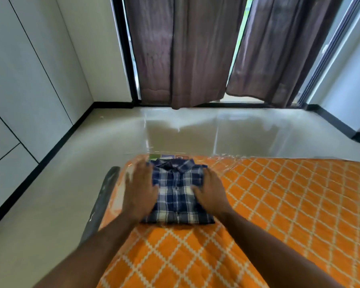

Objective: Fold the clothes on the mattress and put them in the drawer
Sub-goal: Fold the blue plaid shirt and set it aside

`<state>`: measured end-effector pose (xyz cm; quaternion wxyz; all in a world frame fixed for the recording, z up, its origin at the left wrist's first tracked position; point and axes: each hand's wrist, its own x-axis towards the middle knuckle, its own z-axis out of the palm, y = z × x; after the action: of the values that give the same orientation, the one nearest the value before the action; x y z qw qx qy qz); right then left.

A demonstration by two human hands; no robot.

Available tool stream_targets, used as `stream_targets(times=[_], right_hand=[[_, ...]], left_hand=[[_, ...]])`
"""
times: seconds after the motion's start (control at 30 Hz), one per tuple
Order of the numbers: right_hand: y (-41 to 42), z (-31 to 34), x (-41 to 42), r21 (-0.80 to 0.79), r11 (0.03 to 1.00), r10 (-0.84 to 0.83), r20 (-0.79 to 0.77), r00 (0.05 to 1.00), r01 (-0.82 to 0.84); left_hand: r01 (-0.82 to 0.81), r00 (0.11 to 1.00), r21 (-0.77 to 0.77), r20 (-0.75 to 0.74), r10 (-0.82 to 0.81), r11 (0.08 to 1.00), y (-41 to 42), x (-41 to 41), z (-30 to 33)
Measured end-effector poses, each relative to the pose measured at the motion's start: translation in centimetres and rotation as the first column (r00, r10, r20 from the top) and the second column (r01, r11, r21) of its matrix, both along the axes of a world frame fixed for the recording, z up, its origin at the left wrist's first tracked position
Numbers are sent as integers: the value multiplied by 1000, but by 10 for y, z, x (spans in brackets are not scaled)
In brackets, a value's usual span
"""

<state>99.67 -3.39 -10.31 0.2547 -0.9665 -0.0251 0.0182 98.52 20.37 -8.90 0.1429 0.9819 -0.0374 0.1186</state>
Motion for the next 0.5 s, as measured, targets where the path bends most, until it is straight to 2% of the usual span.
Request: stream_targets(times=[0.07, 0.1, 0.17, 0.23, 0.3, 0.5], right_hand=[[15, -32, 6, -213, 965, 152, -29, 988, -155], [20, -46, 9, -288, 940, 181, -35, 983, -183], [23, -71, 11, -328, 928, 193, 18, 981, -176], [19, -90, 7, -343, 928, 197, 110, 974, -149], [18, -104, 8, -350, 928, 194, 162, 967, -128], [18, -104, 10, -320, 935, 206, 138, 969, -153]], left_hand=[[171, 979, 265, -156, -133, 949, -2, 16, -34], [222, 966, 326, -201, -162, 919, 1, 22, -50], [231, 958, 265, -230, -172, 936, 13, 25, -81], [211, 969, 187, -172, -180, 959, 18, 19, -102], [201, 976, 192, -123, -179, 961, 15, 20, -116], [194, 973, 183, -160, -165, 964, 13, 19, -108]])
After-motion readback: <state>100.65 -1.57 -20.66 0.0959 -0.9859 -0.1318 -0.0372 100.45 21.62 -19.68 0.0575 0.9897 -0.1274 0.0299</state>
